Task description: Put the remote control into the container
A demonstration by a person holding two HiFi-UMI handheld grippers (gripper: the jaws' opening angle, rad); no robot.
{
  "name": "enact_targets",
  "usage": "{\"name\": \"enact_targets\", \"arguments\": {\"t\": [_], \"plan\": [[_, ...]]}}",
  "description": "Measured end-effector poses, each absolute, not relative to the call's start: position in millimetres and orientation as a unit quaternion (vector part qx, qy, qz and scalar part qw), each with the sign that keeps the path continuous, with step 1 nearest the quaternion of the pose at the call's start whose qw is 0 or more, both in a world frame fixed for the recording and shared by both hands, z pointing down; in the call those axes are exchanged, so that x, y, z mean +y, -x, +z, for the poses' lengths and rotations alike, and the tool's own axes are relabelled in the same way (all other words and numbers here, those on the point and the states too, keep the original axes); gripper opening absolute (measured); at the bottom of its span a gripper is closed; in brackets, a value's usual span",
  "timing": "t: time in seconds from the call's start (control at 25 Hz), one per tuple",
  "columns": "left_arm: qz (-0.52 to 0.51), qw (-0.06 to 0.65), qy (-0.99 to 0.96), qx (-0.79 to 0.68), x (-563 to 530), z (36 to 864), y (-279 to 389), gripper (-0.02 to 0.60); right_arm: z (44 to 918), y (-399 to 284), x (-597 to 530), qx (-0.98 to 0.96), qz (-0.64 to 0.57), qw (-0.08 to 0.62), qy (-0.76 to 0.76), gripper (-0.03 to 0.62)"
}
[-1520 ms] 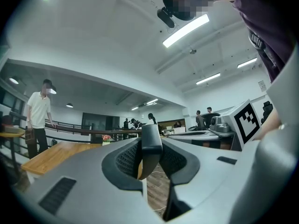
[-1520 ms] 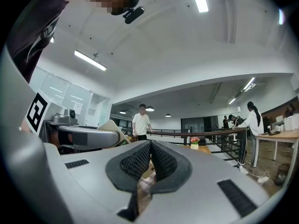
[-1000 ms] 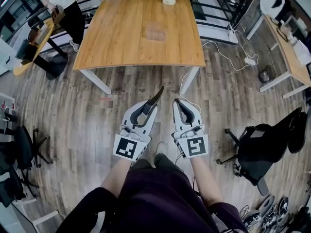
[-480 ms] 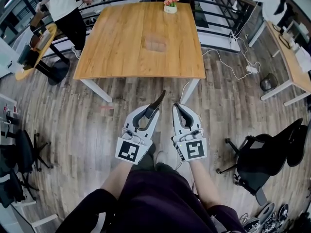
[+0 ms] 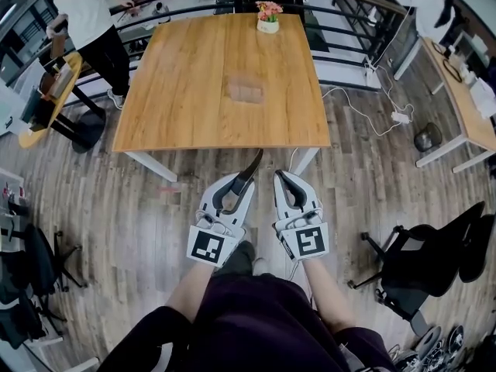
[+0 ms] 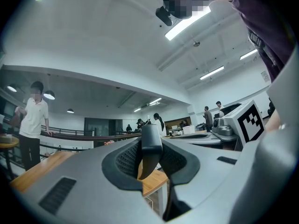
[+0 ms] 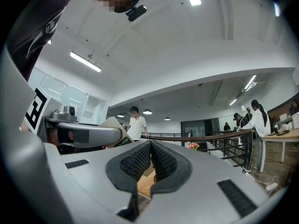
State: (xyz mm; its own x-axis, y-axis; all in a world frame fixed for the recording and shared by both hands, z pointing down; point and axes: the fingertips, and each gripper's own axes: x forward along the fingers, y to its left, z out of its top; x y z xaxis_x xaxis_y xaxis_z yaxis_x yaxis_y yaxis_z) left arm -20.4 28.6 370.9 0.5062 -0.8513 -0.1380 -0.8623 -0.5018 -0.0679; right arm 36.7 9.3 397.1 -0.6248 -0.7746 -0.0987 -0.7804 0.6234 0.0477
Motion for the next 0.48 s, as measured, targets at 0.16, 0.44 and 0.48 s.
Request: {"name": "enact_targets", "arguments": {"t": [0.16, 0.44, 0.48], "plan": [[0.042, 0.063, 0.87, 0.487, -3, 372, 32, 0.097, 398, -21, -23, 0.899, 0.042, 0.036, 0.434, 0.018], [0.044, 0.05, 0.879, 0.471, -53, 375, 56, 0.097, 399, 4, -71, 0.892, 0.039, 0.025, 0.45, 0.018], [0.046, 0.05, 0.88, 0.469, -58, 374, 58, 0.097, 399, 6, -77, 0.891, 0.04, 0.024, 0.452, 0.018]]}}
